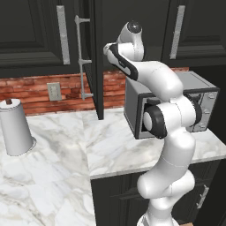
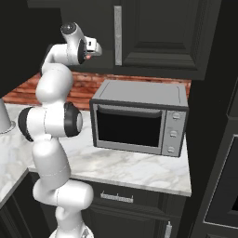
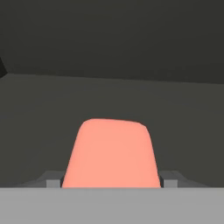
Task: Open the cabinet. Pick the bar soap and place it next to the sink. Then close the cabinet.
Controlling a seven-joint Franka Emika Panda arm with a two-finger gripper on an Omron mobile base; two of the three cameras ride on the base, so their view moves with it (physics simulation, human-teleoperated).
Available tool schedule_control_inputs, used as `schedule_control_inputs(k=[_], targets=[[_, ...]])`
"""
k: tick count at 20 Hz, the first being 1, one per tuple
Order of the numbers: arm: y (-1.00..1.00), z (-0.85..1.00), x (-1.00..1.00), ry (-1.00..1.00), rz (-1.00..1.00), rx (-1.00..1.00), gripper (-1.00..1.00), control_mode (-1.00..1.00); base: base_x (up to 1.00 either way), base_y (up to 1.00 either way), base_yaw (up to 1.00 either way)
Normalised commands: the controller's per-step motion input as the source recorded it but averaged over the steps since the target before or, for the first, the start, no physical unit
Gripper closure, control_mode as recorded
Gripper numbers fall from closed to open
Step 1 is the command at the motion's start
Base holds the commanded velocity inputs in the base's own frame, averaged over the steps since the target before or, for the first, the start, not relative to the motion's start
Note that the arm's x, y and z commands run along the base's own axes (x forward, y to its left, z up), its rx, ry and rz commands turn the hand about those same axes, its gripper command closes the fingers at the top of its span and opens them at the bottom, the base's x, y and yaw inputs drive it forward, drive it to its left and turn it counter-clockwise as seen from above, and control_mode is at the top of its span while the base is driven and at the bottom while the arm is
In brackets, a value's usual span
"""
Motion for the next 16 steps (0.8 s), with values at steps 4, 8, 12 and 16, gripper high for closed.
schedule_control_inputs(k=[4, 8, 12, 16], targets=[[0.0, 0.0, -0.05, -0.01, 0.0, 0.0, 1.0, -1.0, 0.0, 0.0, 0.0], [-0.11, 0.0, -0.51, -0.14, 0.0, 0.01, 1.0, -1.0, 0.0, 0.0, 0.0], [-0.22, 0.02, -0.49, -0.1, 0.0, 0.01, 1.0, -1.0, 0.0, 0.0, 0.0], [-0.21, 0.01, -0.44, -0.01, 0.0, 0.0, 1.0, -1.0, 0.0, 0.0, 0.0]])
